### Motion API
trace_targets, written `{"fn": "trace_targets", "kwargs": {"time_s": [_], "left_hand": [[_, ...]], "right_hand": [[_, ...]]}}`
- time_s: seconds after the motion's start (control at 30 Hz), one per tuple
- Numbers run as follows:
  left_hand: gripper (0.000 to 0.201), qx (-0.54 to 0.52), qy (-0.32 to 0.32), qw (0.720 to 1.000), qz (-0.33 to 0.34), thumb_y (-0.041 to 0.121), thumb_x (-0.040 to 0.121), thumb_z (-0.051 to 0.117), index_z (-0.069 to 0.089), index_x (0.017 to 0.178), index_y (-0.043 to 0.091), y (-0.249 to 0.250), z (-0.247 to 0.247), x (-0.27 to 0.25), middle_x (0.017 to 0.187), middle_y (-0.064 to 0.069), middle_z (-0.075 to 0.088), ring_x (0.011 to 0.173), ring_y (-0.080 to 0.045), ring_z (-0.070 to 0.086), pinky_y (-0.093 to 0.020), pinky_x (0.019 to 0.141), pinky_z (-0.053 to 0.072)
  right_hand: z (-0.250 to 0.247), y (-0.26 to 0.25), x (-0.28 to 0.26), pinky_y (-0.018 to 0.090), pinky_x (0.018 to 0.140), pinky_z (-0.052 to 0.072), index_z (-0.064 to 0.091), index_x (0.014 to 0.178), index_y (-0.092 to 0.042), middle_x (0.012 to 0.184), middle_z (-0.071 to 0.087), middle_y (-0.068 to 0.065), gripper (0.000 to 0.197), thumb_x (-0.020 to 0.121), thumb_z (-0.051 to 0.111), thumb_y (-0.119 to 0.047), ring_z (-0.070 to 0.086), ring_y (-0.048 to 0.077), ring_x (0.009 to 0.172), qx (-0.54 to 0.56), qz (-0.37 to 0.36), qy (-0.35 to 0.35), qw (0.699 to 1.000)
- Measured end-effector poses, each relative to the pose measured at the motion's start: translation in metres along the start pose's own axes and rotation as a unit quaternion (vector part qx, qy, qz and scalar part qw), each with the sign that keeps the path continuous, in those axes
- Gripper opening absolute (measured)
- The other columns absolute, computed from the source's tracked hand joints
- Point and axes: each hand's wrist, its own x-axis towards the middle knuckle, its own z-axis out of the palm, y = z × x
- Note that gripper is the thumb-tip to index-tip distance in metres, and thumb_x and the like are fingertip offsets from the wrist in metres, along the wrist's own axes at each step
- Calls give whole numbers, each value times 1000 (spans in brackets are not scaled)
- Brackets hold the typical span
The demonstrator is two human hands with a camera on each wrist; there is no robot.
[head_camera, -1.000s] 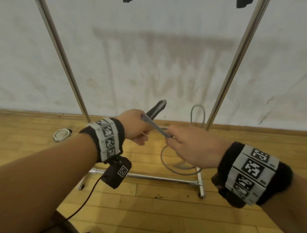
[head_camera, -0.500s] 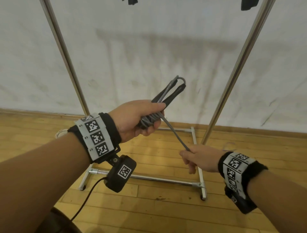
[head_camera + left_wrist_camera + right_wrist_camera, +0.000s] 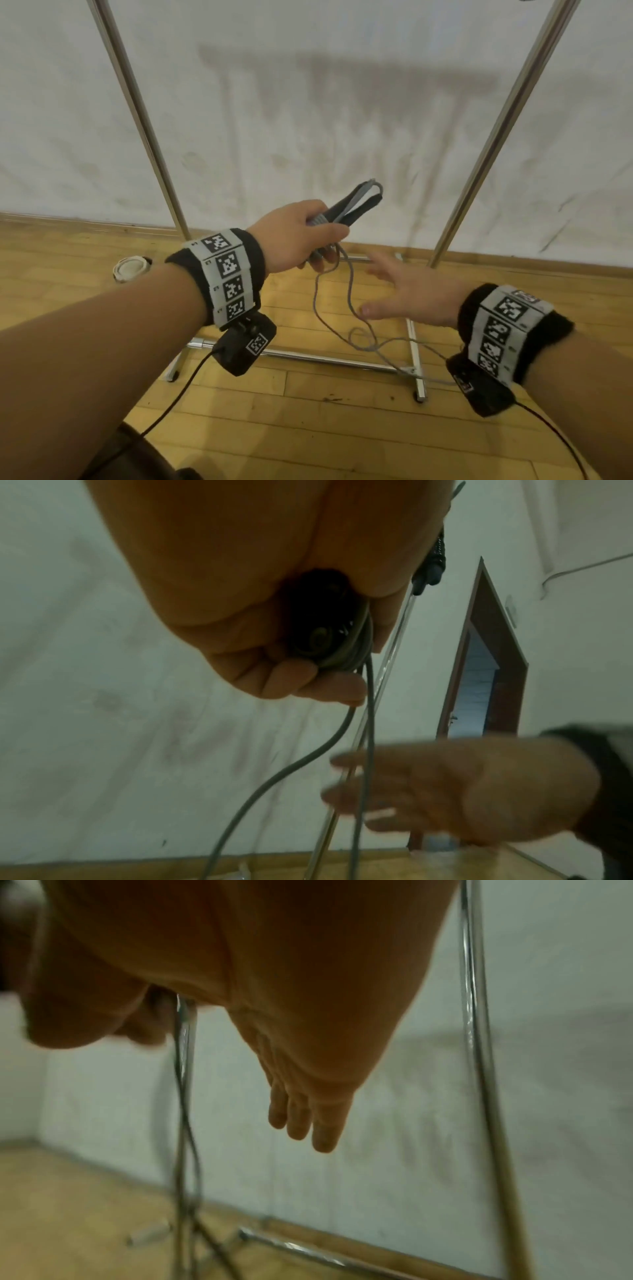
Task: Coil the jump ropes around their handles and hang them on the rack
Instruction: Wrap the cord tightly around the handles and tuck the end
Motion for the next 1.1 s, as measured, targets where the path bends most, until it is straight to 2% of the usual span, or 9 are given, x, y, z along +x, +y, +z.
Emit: {"fn": "trace_targets", "kwargs": {"time_s": [0.2,0.3,0.37,0.47,0.6,0.73,0.83,0.9,1.1], "left_hand": [[12,-37,-19,999,29,40,96,76,73,97,28,9,23,-3,83,-3,78,71,-21,77,-30,63,61],[17,-50,-29,998,34,39,97,75,74,100,23,13,17,0,87,-8,79,75,-22,76,-32,67,61],[16,-48,-42,998,21,36,100,72,73,102,20,13,10,-1,89,-11,78,73,-20,73,-27,63,58],[17,-85,-86,993,-4,34,103,68,71,104,17,12,8,-4,91,-13,75,75,-23,71,-25,61,55],[11,-91,-197,976,-12,32,97,72,72,99,21,16,14,-10,84,-10,73,73,-27,66,-32,57,54],[27,111,-294,948,-48,30,92,79,58,109,27,19,33,-16,83,-4,78,60,-12,67,-23,50,52],[33,345,-271,897,-55,45,91,76,53,111,33,17,57,-19,80,2,77,49,-2,62,-17,47,49],[30,393,-244,884,-72,46,93,72,59,115,30,16,63,-17,76,4,75,45,-2,60,-18,45,48],[17,305,-138,932,-136,29,101,59,69,98,16,10,53,2,78,-1,76,56,-12,67,-24,51,53]], "right_hand": [[9,-39,-15,43,112,44,56,140,-23,128,70,-4,48,93,67,-17,63,10,123,202,-155,43,966],[11,-41,-17,47,107,47,68,105,-23,95,76,-1,15,104,55,-16,73,11,97,175,-123,107,971],[8,-38,-20,49,100,51,67,96,-18,72,63,2,20,107,50,-21,75,11,85,155,-116,108,975],[3,-31,-23,48,93,54,68,94,-18,62,51,1,28,108,46,-29,76,14,77,102,-131,56,985],[0,-14,-19,43,91,58,68,93,-18,62,59,1,32,106,48,-39,72,19,66,28,-98,-39,994],[-19,-6,-17,31,72,57,68,96,-30,80,72,-8,12,102,58,-33,64,-3,65,-111,-51,-51,991],[-32,-17,-19,36,71,58,71,88,-31,84,70,-3,21,98,59,-45,68,10,70,-199,-42,-9,979],[-34,-31,-24,41,72,54,70,84,-23,80,68,2,29,98,59,-45,63,20,73,-254,-66,18,965],[-15,-56,-39,42,70,53,68,94,-15,85,66,7,45,108,35,-43,62,25,76,-268,-99,56,957]]}}
